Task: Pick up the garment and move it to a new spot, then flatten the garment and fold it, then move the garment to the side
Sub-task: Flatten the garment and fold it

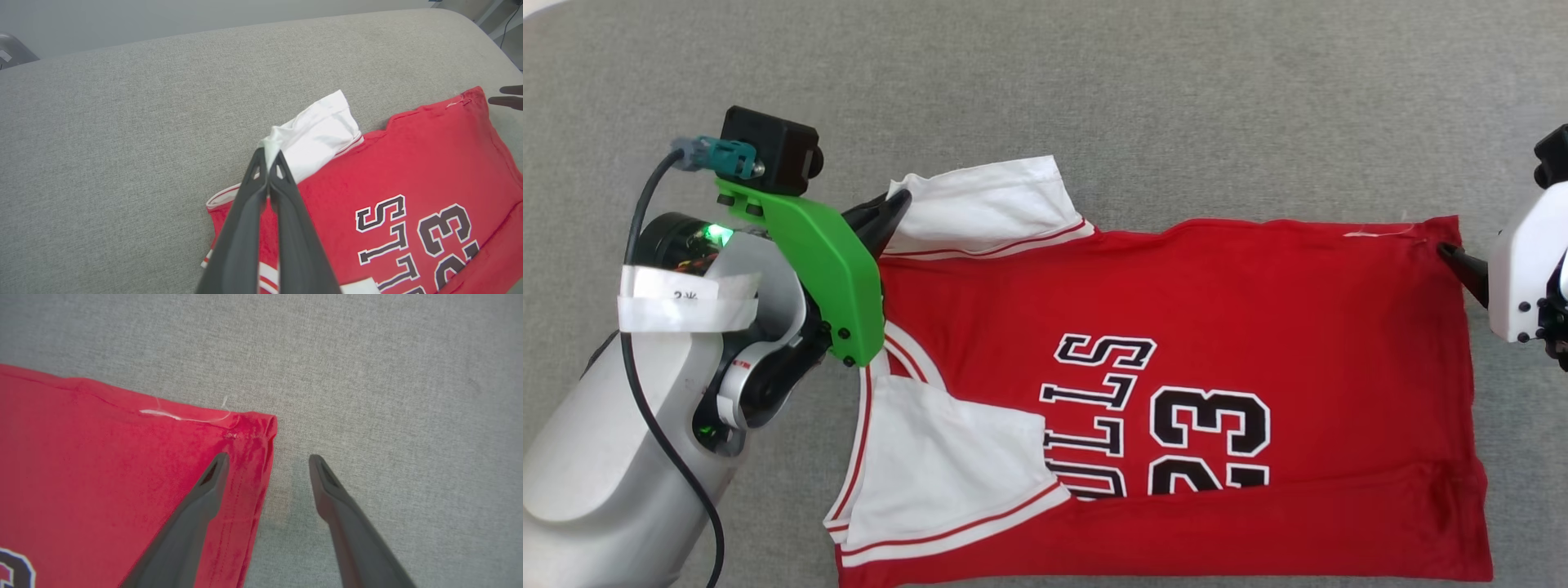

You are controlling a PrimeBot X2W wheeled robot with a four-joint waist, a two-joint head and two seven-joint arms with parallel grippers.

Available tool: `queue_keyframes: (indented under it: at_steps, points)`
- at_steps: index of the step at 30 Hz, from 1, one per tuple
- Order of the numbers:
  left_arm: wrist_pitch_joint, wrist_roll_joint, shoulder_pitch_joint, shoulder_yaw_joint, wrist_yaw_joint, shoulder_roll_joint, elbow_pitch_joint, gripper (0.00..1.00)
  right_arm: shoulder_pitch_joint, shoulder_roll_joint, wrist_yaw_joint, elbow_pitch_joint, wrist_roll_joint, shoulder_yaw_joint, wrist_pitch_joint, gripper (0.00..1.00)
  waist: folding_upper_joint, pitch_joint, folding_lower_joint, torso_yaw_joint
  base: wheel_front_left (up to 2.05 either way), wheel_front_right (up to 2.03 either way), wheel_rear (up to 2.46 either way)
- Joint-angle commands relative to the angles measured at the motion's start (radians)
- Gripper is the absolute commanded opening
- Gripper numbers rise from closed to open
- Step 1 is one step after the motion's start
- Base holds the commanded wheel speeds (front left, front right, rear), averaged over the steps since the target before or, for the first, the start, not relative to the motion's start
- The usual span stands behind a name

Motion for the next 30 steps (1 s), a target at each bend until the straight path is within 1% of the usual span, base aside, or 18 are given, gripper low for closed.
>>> queue_keyframes:
  at_steps: [1,8,17,18,19,20,26,27,30]
  points:
    - [-0.005,0.008,0.018,0.000,0.007,0.006,-0.010,0.00,-0.020,-0.006,-0.001,0.019,0.004,0.013,0.000,1.00,0.0000,0.021,0.0000,0.021,0.00,0.00,0.00]
    - [-0.017,0.011,0.025,-0.007,0.006,0.000,-0.033,0.00,-0.042,-0.018,-0.001,0.080,0.011,0.064,-0.028,1.00,0.0000,0.046,0.0000,0.045,0.00,0.00,0.00]
    - [-0.032,0.009,0.035,-0.020,-0.003,-0.009,-0.009,0.00,-0.040,-0.027,-0.001,0.129,0.046,0.132,-0.062,1.00,0.0000,0.064,0.0000,0.063,0.00,0.00,0.00]
    - [-0.035,0.009,0.035,-0.020,-0.005,-0.010,-0.005,0.00,-0.041,-0.028,-0.001,0.134,0.050,0.138,-0.066,0.49,0.0000,0.064,0.0000,0.064,0.00,0.00,0.00]
    - [-0.038,0.008,0.036,-0.021,-0.006,-0.011,0.000,0.00,-0.042,-0.030,-0.001,0.139,0.054,0.145,-0.073,0.12,0.0000,0.065,0.0000,0.066,0.00,0.00,0.00]
    - [-0.041,0.008,0.036,-0.021,-0.007,-0.012,0.005,0.00,-0.044,-0.032,-0.001,0.142,0.059,0.153,-0.081,0.00,0.0000,0.064,0.0000,0.067,0.00,0.00,0.00]
    - [-0.068,0.006,0.045,-0.008,-0.002,-0.013,0.040,0.00,-0.052,-0.034,-0.001,0.172,0.076,0.155,-0.174,0.00,0.0000,0.040,0.0000,0.065,0.00,0.00,0.00]
    - [-0.086,0.003,0.051,0.001,-0.001,-0.013,0.054,0.00,-0.050,-0.033,-0.001,0.181,0.090,0.150,-0.210,0.00,0.0000,0.023,0.0000,0.062,0.00,0.00,0.00]
    - [-0.105,0.000,0.062,0.009,-0.002,-0.012,0.072,0.00,-0.040,-0.027,-0.001,0.185,0.120,0.135,-0.256,0.00,0.0000,-0.002,0.0000,0.056,0.00,0.00,0.00]
